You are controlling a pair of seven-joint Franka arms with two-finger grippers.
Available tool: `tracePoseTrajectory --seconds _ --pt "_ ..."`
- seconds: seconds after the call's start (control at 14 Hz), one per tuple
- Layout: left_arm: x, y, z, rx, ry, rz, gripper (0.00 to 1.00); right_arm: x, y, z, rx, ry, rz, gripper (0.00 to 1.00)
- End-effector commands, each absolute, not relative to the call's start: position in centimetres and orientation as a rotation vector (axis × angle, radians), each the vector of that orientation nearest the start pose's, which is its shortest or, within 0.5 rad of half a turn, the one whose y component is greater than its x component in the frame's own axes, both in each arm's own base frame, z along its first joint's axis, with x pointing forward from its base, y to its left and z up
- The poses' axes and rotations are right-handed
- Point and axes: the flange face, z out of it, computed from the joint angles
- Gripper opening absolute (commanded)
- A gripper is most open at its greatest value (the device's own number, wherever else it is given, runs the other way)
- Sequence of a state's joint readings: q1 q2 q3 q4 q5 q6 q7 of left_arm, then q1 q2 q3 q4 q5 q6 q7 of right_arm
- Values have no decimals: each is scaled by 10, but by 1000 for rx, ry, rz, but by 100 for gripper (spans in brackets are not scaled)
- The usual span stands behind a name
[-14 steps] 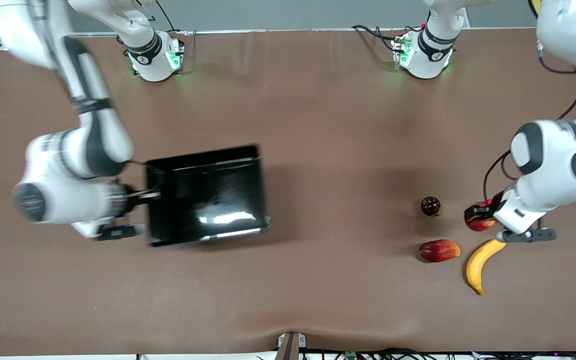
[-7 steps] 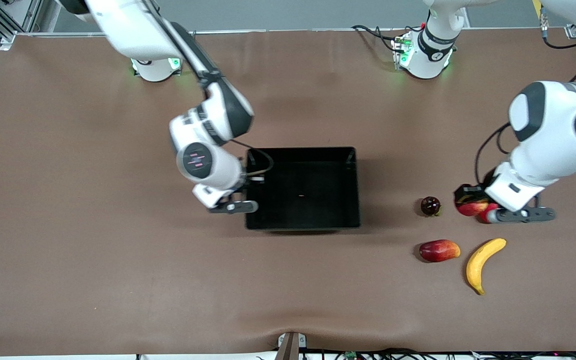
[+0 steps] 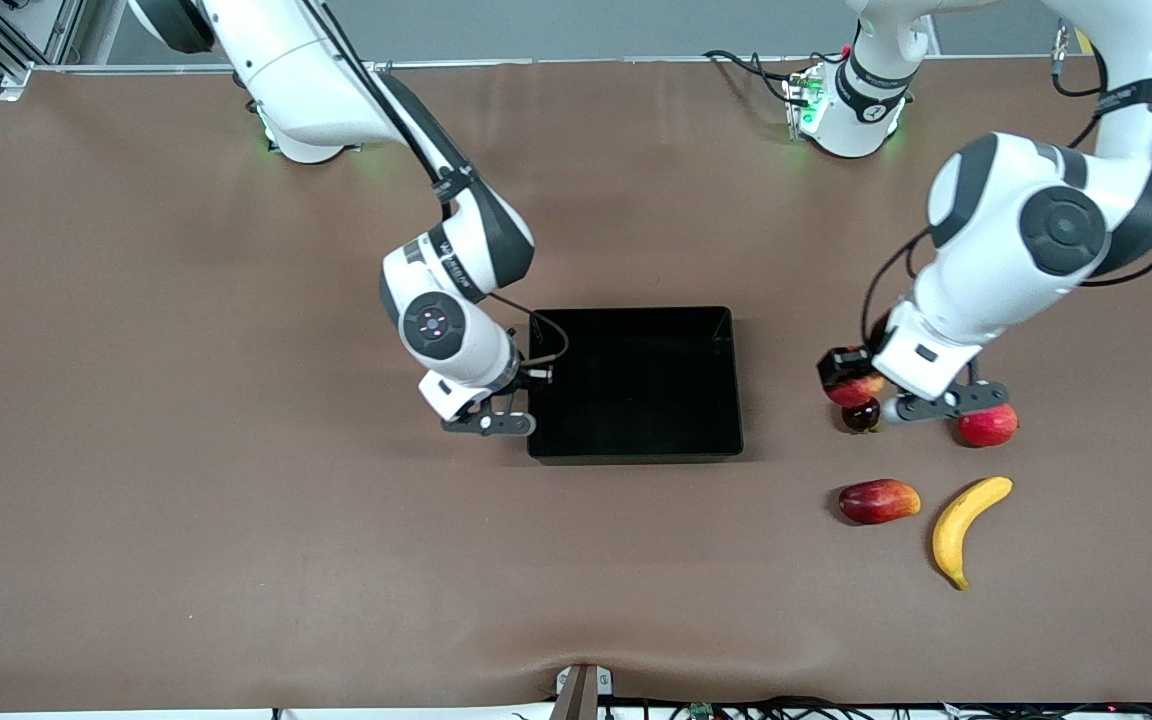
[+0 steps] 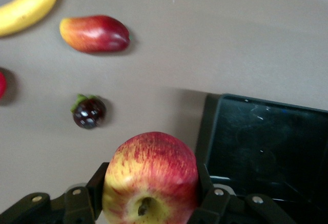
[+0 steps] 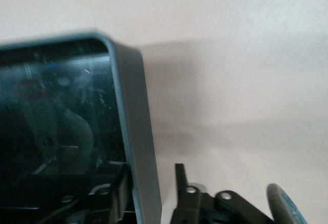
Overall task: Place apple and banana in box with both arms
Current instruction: 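Carry the apple with the left gripper while the right gripper retracts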
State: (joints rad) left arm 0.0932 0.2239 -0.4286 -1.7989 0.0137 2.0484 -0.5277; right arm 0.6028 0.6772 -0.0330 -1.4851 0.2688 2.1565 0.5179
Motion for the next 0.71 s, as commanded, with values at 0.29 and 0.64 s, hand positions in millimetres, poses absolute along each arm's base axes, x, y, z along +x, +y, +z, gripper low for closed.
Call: tracePoseTrajectory --seconds 0.29,0.64 --pt "549 -277 391 -3229 -560 52 0 662 266 431 -2926 309 301 100" --pt "532 -335 314 -3238 -610 118 0 665 124 546 -2971 525 152 100"
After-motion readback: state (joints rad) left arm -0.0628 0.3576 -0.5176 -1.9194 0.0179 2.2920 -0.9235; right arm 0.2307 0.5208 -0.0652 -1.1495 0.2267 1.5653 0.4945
